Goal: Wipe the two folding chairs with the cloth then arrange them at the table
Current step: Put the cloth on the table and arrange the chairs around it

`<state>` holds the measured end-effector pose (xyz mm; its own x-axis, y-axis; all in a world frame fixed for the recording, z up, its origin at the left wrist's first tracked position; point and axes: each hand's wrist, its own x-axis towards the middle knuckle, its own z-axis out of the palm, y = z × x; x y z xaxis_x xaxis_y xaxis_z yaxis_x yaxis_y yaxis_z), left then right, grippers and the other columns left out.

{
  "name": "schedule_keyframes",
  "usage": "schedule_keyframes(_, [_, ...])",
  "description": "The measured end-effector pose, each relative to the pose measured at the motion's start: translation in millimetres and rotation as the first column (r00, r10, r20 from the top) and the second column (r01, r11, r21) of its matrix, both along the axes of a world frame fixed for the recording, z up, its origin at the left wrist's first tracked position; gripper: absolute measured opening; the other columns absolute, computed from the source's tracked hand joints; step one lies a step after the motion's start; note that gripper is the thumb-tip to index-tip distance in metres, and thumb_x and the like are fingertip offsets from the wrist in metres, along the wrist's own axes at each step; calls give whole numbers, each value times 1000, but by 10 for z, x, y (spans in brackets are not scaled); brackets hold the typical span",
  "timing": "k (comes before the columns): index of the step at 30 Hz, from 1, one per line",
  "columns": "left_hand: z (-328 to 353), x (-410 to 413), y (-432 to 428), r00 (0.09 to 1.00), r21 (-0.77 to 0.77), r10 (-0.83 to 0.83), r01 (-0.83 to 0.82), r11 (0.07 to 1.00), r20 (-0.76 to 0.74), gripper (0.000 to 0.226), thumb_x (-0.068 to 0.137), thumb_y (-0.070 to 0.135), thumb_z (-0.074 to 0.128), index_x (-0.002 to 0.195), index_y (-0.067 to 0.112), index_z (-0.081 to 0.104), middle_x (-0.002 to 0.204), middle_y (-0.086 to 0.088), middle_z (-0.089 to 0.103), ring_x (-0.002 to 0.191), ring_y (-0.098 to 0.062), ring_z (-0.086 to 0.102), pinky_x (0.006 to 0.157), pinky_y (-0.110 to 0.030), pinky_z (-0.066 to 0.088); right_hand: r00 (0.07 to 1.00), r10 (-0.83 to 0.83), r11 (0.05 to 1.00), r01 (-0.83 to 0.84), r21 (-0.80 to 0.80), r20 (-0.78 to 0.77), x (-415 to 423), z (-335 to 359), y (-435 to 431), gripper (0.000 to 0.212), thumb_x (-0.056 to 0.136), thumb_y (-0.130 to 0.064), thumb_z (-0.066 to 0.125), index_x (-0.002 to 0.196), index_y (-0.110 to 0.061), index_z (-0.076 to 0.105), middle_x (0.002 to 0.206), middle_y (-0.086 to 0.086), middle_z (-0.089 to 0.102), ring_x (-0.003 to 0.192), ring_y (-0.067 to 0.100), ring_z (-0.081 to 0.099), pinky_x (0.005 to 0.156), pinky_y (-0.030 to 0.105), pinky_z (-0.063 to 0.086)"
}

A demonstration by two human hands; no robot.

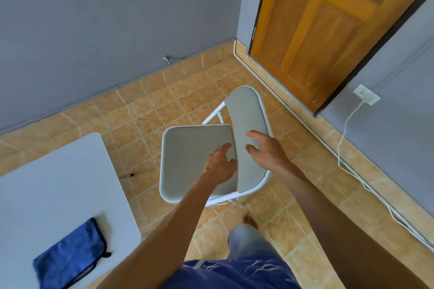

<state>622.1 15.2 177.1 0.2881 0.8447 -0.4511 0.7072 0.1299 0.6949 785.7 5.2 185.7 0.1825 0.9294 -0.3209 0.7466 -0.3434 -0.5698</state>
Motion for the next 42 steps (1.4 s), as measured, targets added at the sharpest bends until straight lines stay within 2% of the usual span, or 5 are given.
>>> schedule_keyframes(13, [-378,1471,1,995,-194,72,-85,977,-73,78,92,48,57,153,15,21,146,-10,45,130,-33,47,106,-44,39,996,79,969,-88,-232,-47,1036,-251,654,41,99,-30,55,136,-17,43,131,13,64,111,34,65,87,36,52])
schedule_keyframes(19, [-554,1565,-59,993,-164,72,-86,983,-90,79,98,39,50,158,24,0,154,-4,31,134,-31,41,109,-43,38,995,4,965,-30,-261,-99,999,-358,837,50,91,-29,67,132,-16,42,123,14,66,100,32,67,75,30,50])
schedule_keyframes(31, [-548,1350,249,944,-122,330,-326,937,7,71,100,31,48,157,27,6,152,-8,29,134,-34,38,110,-45,34,981,191,955,-193,-227,-34,640,-386,1399,49,81,-21,78,118,-14,46,115,15,68,89,30,66,73,28,46])
schedule_keyframes(37, [-661,1077,494,882,-156,471,-466,871,1,70,99,29,50,156,32,9,143,-8,36,126,-35,45,104,-46,41,943,332,905,-327,-272,-28,220,-447,1764,57,81,-22,80,127,-13,48,122,15,67,103,33,68,78,32,53])
schedule_keyframes(42, [-712,846,679,816,-156,578,-570,807,10,69,99,29,50,156,29,10,146,-6,36,129,-33,44,106,-44,40,905,423,865,-419,-274,-47,-170,-465,2028,54,83,-20,76,126,-15,44,123,14,66,101,32,68,55,23,46])
